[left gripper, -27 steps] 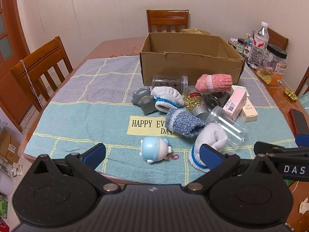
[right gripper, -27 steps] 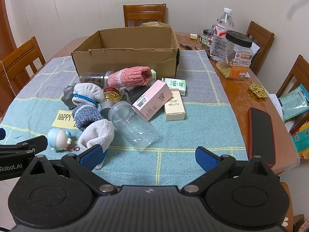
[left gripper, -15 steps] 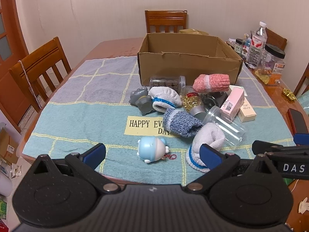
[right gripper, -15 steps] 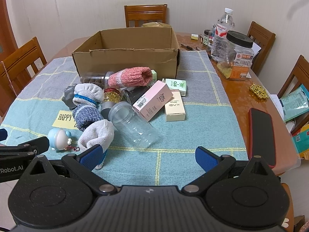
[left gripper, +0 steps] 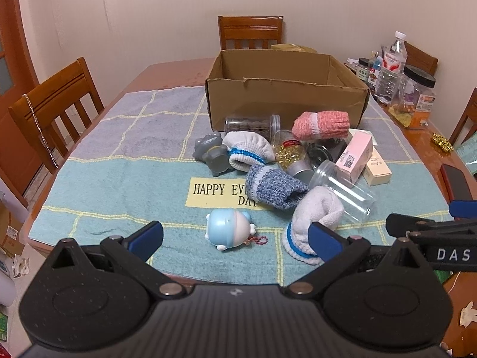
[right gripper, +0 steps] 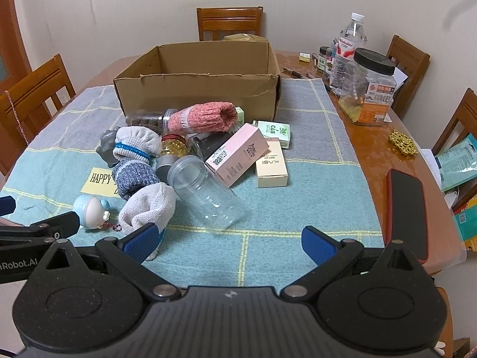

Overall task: Organize objects
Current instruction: 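Move both tools toward the light-blue toy and white sock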

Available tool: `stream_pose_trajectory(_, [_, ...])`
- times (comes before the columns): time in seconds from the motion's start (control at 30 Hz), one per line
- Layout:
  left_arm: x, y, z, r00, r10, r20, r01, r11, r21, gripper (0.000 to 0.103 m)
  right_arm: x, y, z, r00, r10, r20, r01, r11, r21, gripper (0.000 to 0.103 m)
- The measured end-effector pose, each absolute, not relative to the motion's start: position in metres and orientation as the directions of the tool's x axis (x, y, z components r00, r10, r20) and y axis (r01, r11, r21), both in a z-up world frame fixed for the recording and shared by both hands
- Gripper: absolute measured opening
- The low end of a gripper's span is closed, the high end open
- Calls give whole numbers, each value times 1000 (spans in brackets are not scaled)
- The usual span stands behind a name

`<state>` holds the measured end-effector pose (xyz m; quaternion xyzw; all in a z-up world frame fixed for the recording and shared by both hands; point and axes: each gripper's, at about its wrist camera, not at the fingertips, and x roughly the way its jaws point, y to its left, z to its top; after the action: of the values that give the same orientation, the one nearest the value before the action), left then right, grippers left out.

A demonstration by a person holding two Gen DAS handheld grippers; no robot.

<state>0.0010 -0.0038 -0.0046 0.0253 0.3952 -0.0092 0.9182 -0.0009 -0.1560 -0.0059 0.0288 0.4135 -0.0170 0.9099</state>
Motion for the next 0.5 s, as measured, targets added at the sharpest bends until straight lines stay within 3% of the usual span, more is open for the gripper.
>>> stream_pose_trajectory(0.5, [10, 2, -17, 650, 15, -760, 47, 997, 60, 102, 1, -160, -8, 636, 21, -771, 42, 997, 62, 103])
